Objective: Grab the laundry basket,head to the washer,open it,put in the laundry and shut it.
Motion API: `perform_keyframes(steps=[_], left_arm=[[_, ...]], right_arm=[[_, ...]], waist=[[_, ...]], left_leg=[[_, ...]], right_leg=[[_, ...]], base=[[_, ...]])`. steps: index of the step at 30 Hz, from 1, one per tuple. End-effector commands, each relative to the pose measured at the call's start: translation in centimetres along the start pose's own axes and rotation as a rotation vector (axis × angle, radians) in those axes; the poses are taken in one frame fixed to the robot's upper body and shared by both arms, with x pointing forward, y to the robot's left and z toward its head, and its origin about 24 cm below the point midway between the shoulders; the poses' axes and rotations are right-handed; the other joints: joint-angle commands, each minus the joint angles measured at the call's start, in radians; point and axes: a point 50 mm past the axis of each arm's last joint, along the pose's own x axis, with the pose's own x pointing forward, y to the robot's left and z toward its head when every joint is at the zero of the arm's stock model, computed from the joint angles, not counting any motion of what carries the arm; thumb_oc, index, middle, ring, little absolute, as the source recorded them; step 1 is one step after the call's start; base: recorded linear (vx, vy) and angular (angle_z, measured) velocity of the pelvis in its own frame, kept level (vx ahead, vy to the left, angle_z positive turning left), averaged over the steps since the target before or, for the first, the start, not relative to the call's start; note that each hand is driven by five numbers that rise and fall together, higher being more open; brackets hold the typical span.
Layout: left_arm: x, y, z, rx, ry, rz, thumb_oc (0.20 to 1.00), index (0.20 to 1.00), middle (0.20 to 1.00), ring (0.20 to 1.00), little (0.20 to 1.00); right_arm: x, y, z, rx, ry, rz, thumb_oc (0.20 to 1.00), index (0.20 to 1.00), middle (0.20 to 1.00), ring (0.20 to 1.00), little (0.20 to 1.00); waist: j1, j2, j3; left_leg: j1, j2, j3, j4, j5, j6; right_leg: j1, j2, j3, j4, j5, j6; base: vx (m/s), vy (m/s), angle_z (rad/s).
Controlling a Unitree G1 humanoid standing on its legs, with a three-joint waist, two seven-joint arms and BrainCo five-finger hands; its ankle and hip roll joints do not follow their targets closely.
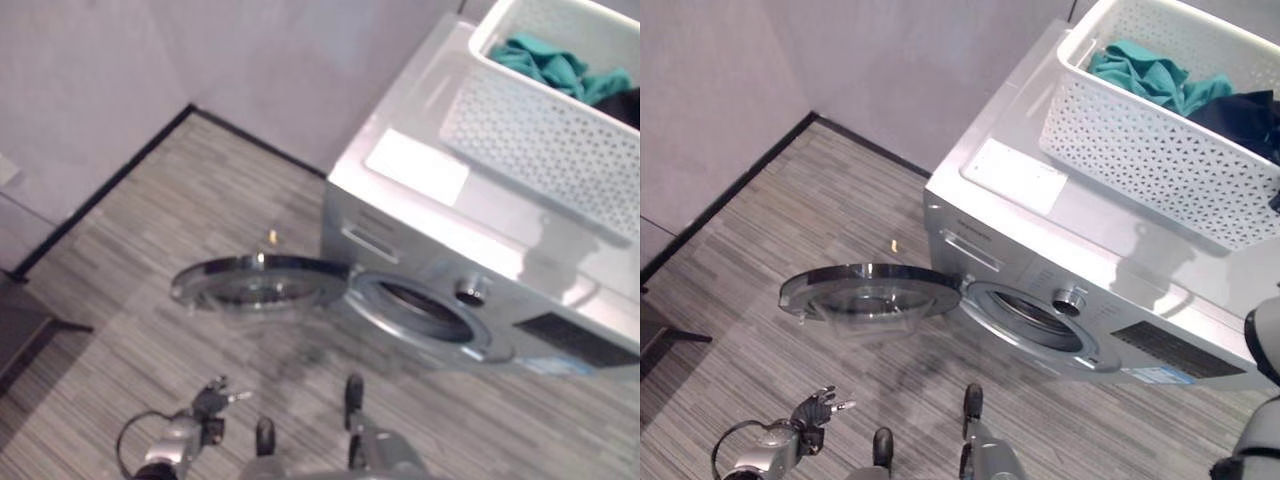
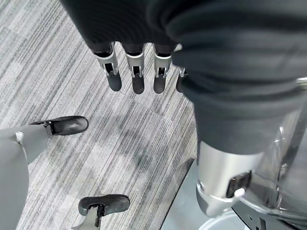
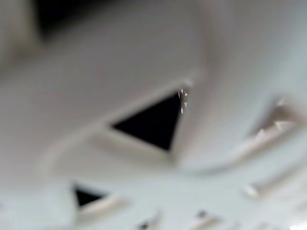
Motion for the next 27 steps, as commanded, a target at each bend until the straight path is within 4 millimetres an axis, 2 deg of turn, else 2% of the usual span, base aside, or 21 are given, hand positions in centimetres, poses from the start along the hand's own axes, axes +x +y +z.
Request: perform_keyframes(steps=[1,4,7,20,25,27], left_arm=[[1.0,-1.6,3.9,0.065,-0.1,-0.057,1.0,1.0,1.0,1.0,1.0],[1.2,-2.0,4.0,0.085,-0.091,-0.065,1.0,1.0,1.0,1.0,1.0],[1.3,-2.1,4.1,0.085,-0.09,-0.063,1.0,1.0,1.0,1.0,1.0],[1.2,-2.0,3.4,0.073,-0.077,-0.048,1.0,1.0,1.0,1.0,1.0],[1.1,-1.6,2.4,0.059,-0.05,-0.039,1.0,1.0,1.0,1.0,1.0],[0.9,-1.3,1.7,0.055,-0.03,-0.035,1.0,1.0,1.0,1.0,1.0]], right_arm=[[0.1,0.6,-1.6,-0.021,0.078,0.035,0.2,0.2,0.2,0.2,0.2],[0.3,1.8,-0.6,-0.015,0.035,0.072,0.2,0.2,0.2,0.2,0.2],[0.3,1.8,0.0,-0.026,0.003,0.066,0.2,0.2,0.2,0.2,0.2],[-0.2,-0.2,1.9,0.094,-0.117,-0.062,0.2,0.2,0.2,0.2,0.2],[-0.6,-1.2,2.3,0.169,-0.172,-0.093,0.2,0.2,0.2,0.2,0.2],[-1.1,-2.3,2.7,0.188,-0.223,-0.117,0.2,0.2,0.2,0.2,0.2]], waist=[[0.018,0.017,0.029],[0.012,0.012,0.028],[0.008,0.009,0.027],[-0.008,0.009,0.011],[-0.013,0.008,-0.002],[-0.019,0.005,-0.013]], left_leg=[[0.069,0.139,0.032,0.058,0.22,0.006],[0.073,0.146,0.037,0.062,0.22,0.006],[0.077,0.148,0.042,0.064,0.22,0.005],[0.111,0.148,0.062,0.073,0.195,0.011],[0.127,0.146,0.068,0.075,0.188,0.01],[0.139,0.146,0.071,0.077,0.187,0.011]], right_leg=[[-0.14,-0.069,-0.013,0.33,-0.206,0.085],[-0.145,-0.059,-0.009,0.334,-0.207,0.083],[-0.146,-0.055,-0.006,0.336,-0.207,0.083],[-0.132,-0.052,0.011,0.34,-0.207,0.087],[-0.111,-0.053,0.012,0.335,-0.206,0.088],[-0.096,-0.052,0.014,0.332,-0.208,0.088]], base=[[0.02,-0.04,0.06],[0.0,0.0,0.0],[0.0,0.0,-0.01],[0.01,0.012,-0.05],[0.02,0.016,-0.04],[0.04,0.016,0.0]])
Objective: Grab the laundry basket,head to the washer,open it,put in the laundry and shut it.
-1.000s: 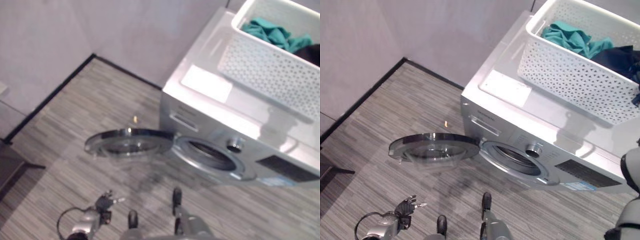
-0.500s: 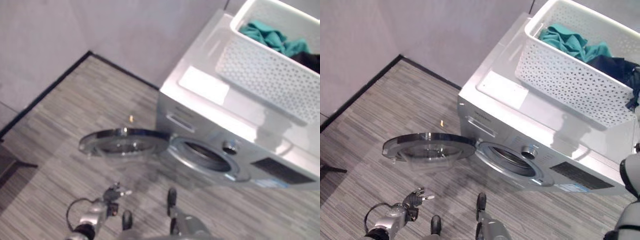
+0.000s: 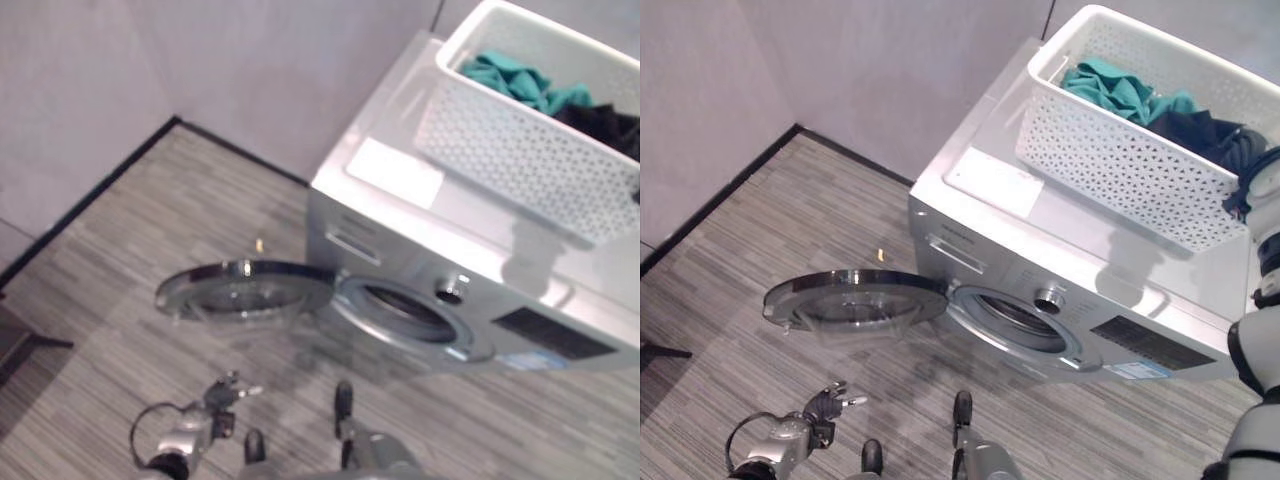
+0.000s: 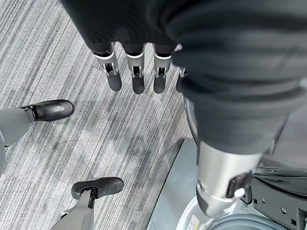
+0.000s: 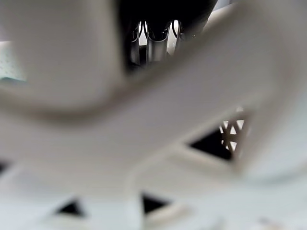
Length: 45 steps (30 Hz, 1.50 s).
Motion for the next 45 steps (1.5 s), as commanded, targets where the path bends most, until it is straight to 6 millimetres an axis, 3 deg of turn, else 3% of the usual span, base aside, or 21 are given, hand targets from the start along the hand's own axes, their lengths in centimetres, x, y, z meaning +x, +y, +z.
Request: perform_keyframes(steps=[1,8,13,17,23,29,45], left_arm=[[0.5,-0.1,1.6,0.046,-0.043,-0.008,1.0,1.0,1.0,1.0,1.0],[0.2,-0.2,0.0,0.018,0.001,-0.022,1.0,1.0,1.0,1.0,1.0],[0.0,-0.4,-1.2,-0.014,0.024,-0.034,1.0,1.0,1.0,1.0,1.0],[-0.3,-0.5,-2.2,-0.017,0.049,-0.044,1.0,1.0,1.0,1.0,1.0],[-0.5,-0.2,-3.1,-0.015,0.077,-0.033,1.0,1.0,1.0,1.0,1.0],[-0.7,-0.3,-3.4,-0.025,0.079,-0.035,1.0,1.0,1.0,1.0,1.0],[-1.4,0.1,-4.4,-0.125,0.06,-0.016,1.0,1.0,1.0,1.0,1.0]], right_arm=[[-1.2,-4.4,-0.5,0.079,-0.033,-0.138,0.2,0.2,0.2,0.2,0.2],[-2.7,-5.2,1.0,0.087,-0.204,-0.122,0.2,0.2,0.2,0.2,0.2],[-4.0,-3.6,-1.1,0.079,-0.226,-0.053,0.2,0.2,0.2,0.2,0.2],[-4.5,-2.1,-4.1,0.098,-0.168,-0.018,0.2,0.2,0.2,0.2,0.2],[-4.5,-2.2,-5.6,0.134,-0.114,-0.051,0.2,0.2,0.2,0.2,0.2],[-5.0,-0.9,-6.5,0.114,-0.102,0.006,0.2,0.2,0.2,0.2,0.2],[-8.8,6.0,-11.6,0.166,-0.051,0.245,0.2,0.2,0.2,0.2,0.2]], waist=[[0.007,0.021,-0.002],[-0.013,0.011,-0.028],[-0.033,0.003,-0.044],[-0.04,-0.002,-0.057],[-0.035,0.004,-0.065],[-0.041,0.009,-0.066],[-0.062,0.017,-0.065]], left_leg=[[0.079,0.139,0.033,0.083,0.191,0.014],[0.109,0.142,0.042,0.083,0.191,0.01],[0.127,0.147,0.049,0.086,0.194,0.007],[0.139,0.148,0.052,0.092,0.191,0.007],[0.147,0.141,0.047,0.096,0.2,0.011],[0.149,0.139,0.042,0.094,0.204,0.012],[0.158,0.133,0.046,0.096,0.195,0.012]], right_leg=[[-0.128,-0.064,-0.015,0.32,-0.206,0.095],[-0.086,-0.06,-0.016,0.306,-0.208,0.097],[-0.055,-0.058,-0.017,0.291,-0.21,0.098],[-0.038,-0.054,-0.013,0.287,-0.212,0.097],[-0.021,-0.055,-0.013,0.287,-0.218,0.096],[-0.01,-0.06,-0.02,0.288,-0.223,0.095],[-0.009,-0.065,-0.022,0.298,-0.218,0.103]], base=[[0.04,0.013,-0.02],[0.02,0.007,0.0],[0.01,0.002,0.0],[0.0,0.0,0.0],[0.01,0.001,0.0],[0.01,0.001,0.02],[0.01,0.0,0.01]])
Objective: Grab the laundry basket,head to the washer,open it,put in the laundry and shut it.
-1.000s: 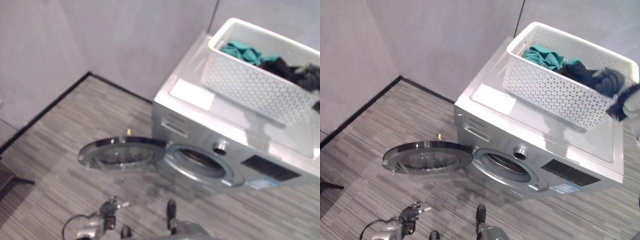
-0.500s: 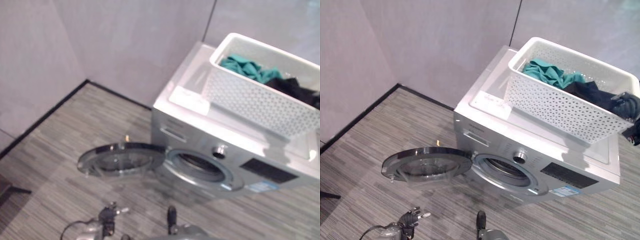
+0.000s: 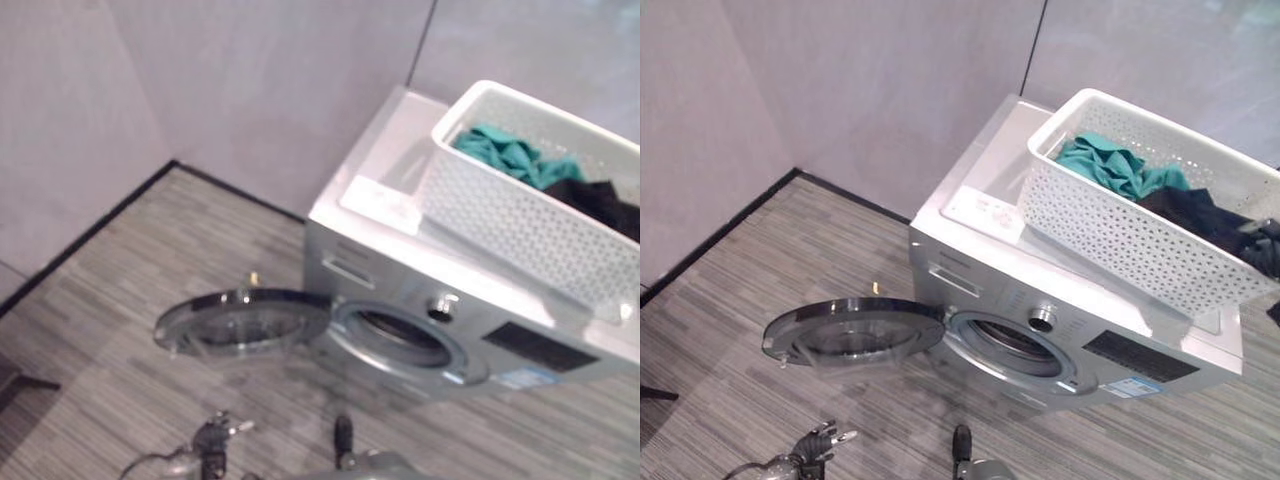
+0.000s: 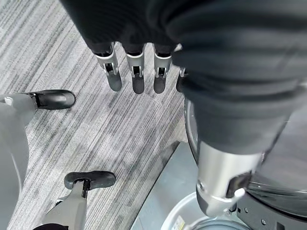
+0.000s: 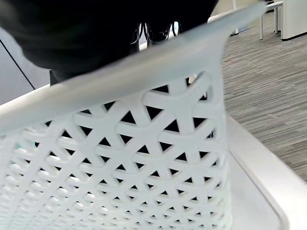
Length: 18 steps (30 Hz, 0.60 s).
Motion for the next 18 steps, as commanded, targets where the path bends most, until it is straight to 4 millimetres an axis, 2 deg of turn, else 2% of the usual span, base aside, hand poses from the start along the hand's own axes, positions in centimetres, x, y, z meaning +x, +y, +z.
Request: perform_keyframes(steps=[1,7,10,14,18], left_arm=[[0.5,-0.5,1.5,0.018,-0.046,-0.022,1.0,1.0,1.0,1.0,1.0],[0.6,-0.7,1.4,0.031,-0.035,-0.023,1.0,1.0,1.0,1.0,1.0],[0.7,-1.1,1.6,0.042,-0.044,-0.032,1.0,1.0,1.0,1.0,1.0],[0.7,-1.4,1.5,0.065,-0.032,-0.029,1.0,1.0,1.0,1.0,1.0],[0.7,-1.1,1.3,0.079,-0.027,-0.019,1.0,1.0,1.0,1.0,1.0]], right_arm=[[0.1,1.1,-2.0,0.016,0.09,0.073,0.2,0.2,0.2,0.2,0.2],[0.8,0.8,-2.1,0.025,0.111,0.037,0.2,0.2,0.2,0.2,0.2],[1.8,0.8,-2.2,0.053,0.132,-0.012,0.2,0.2,0.2,0.2,0.2],[3.8,1.4,-1.0,0.072,0.126,-0.068,0.2,0.2,0.2,0.2,0.2],[4.8,1.4,-0.1,0.071,0.115,-0.099,0.2,0.2,0.2,0.2,0.2]], waist=[[0.0,0.023,-0.019],[0.002,0.026,-0.022],[0.013,0.027,-0.024],[0.034,0.029,-0.02],[0.052,0.031,-0.011]], left_leg=[[0.048,0.128,0.045,0.096,0.232,-0.002],[0.05,0.125,0.046,0.096,0.23,-0.001],[0.047,0.124,0.042,0.095,0.226,0.0],[0.037,0.124,0.031,0.095,0.219,0.004],[0.023,0.123,0.02,0.094,0.218,0.005]], right_leg=[[-0.135,-0.068,-0.008,0.309,-0.167,0.069],[-0.133,-0.067,-0.003,0.303,-0.165,0.07],[-0.129,-0.066,-0.003,0.296,-0.165,0.069],[-0.122,-0.067,-0.01,0.287,-0.167,0.066],[-0.119,-0.069,-0.018,0.278,-0.166,0.064]], base=[[0.0,0.0,0.0],[0.0,-0.001,-0.01],[0.0,0.0,0.0],[0.0,-0.014,0.02],[0.0,-0.007,0.01]])
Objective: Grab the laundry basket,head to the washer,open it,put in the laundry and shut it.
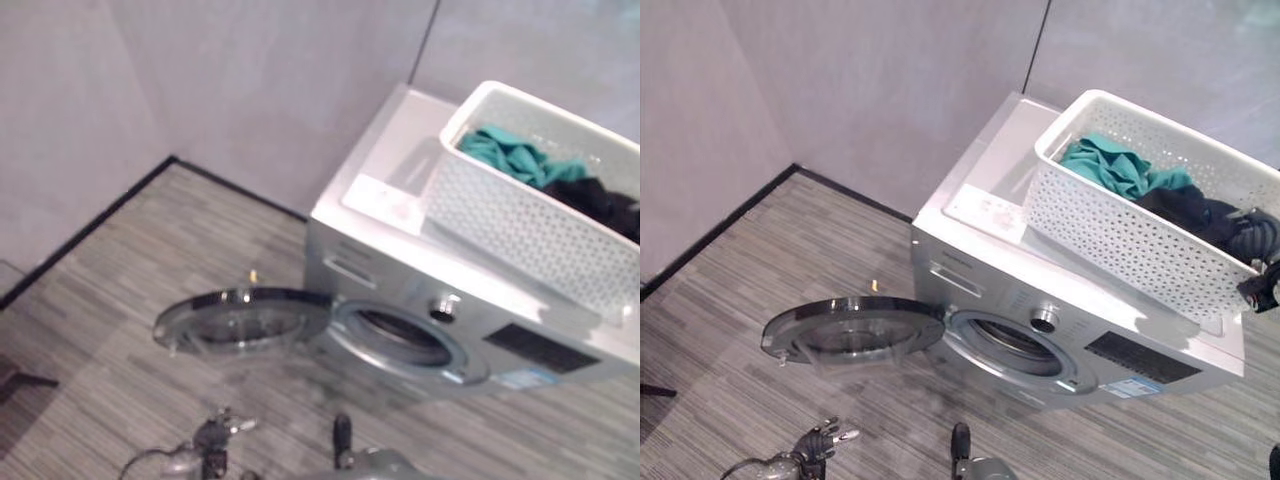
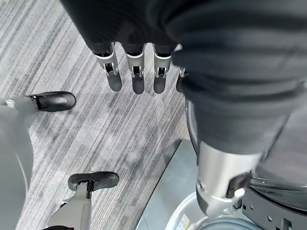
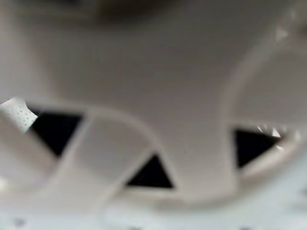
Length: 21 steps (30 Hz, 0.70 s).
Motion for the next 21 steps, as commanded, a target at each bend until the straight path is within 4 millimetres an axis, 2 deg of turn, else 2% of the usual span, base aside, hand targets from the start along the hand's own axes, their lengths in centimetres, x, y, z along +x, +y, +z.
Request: perform_keyframes(steps=[1,6,8,9,11,12,14,16,21], left_arm=[[0.4,-0.7,0.8,0.046,-0.021,-0.023,1.0,1.0,1.0,1.0,1.0],[0.3,-0.4,0.4,0.063,-0.007,-0.021,1.0,1.0,1.0,1.0,1.0],[0.2,-0.5,0.3,0.071,-0.003,-0.025,1.0,1.0,1.0,1.0,1.0],[0.2,-0.5,0.3,0.076,-0.003,-0.027,1.0,1.0,1.0,1.0,1.0],[0.2,-0.6,0.4,0.082,-0.008,-0.034,1.0,1.0,1.0,1.0,1.0],[0.2,-0.6,0.5,0.089,-0.014,-0.036,1.0,1.0,1.0,1.0,1.0],[0.2,-0.5,1.0,0.096,-0.034,-0.038,1.0,1.0,1.0,1.0,1.0],[0.0,-0.4,1.5,0.099,-0.06,-0.046,1.0,1.0,1.0,1.0,1.0],[-0.2,-0.1,2.3,0.097,-0.1,-0.051,1.0,1.0,1.0,1.0,1.0]], right_arm=[[0.5,1.6,-1.4,-0.015,0.065,0.002,0.2,0.2,0.2,0.2,0.2],[1.0,2.2,-1.1,-0.082,0.095,0.052,0.2,0.2,0.2,0.2,0.2],[1.3,1.9,-0.8,-0.13,0.105,0.063,0.354,0.354,0.354,0.354,0.354],[1.5,1.8,-0.7,-0.157,0.114,0.068,0.46,0.46,0.46,0.46,0.46],[1.8,1.6,-0.6,-0.212,0.14,0.083,0.567,0.567,0.567,0.567,0.567],[1.9,1.6,-0.7,-0.238,0.155,0.094,0.586,0.586,0.586,0.586,0.586],[2.1,1.6,-0.9,-0.279,0.185,0.119,0.611,0.611,0.611,0.611,0.611],[2.3,2.0,-1.2,-0.313,0.221,0.158,0.598,0.598,0.598,0.598,0.598],[2.7,4.8,-2.2,-0.368,0.3,0.285,0.573,0.573,0.573,0.573,0.573]], waist=[[0.038,0.022,-0.032],[0.052,0.02,-0.031],[0.056,0.018,-0.031],[0.058,0.017,-0.03],[0.064,0.014,-0.028],[0.066,0.013,-0.026],[0.073,0.012,-0.019],[0.079,0.013,-0.004],[0.094,0.02,0.03]], left_leg=[[0.012,0.122,0.017,0.09,0.221,0.003],[0.007,0.12,0.006,0.091,0.216,0.003],[0.005,0.12,0.004,0.094,0.217,0.002],[0.005,0.12,0.002,0.096,0.218,0.002],[0.005,0.121,0.0,0.098,0.217,0.002],[0.004,0.121,-0.001,0.101,0.218,0.002],[-0.001,0.122,-0.004,0.104,0.22,0.002],[-0.013,0.123,-0.01,0.114,0.223,0.004],[-0.052,0.124,-0.025,0.13,0.239,0.008]], right_leg=[[-0.127,-0.07,-0.019,0.284,-0.158,0.059],[-0.123,-0.072,-0.023,0.28,-0.156,0.059],[-0.123,-0.072,-0.024,0.281,-0.156,0.059],[-0.122,-0.072,-0.024,0.281,-0.157,0.059],[-0.123,-0.071,-0.025,0.283,-0.157,0.059],[-0.124,-0.071,-0.025,0.286,-0.158,0.059],[-0.129,-0.072,-0.027,0.292,-0.159,0.059],[-0.142,-0.074,-0.028,0.302,-0.161,0.058],[-0.187,-0.08,-0.032,0.331,-0.164,0.055]], base=[[0.0,0.0,0.0],[0.01,-0.005,0.03],[0.01,-0.004,0.02],[0.0,0.0,0.0],[0.0,0.0,0.0],[0.0,0.0,0.0],[0.0,0.0,0.0],[-0.05,-0.011,-0.01],[-0.04,-0.006,0.01]])
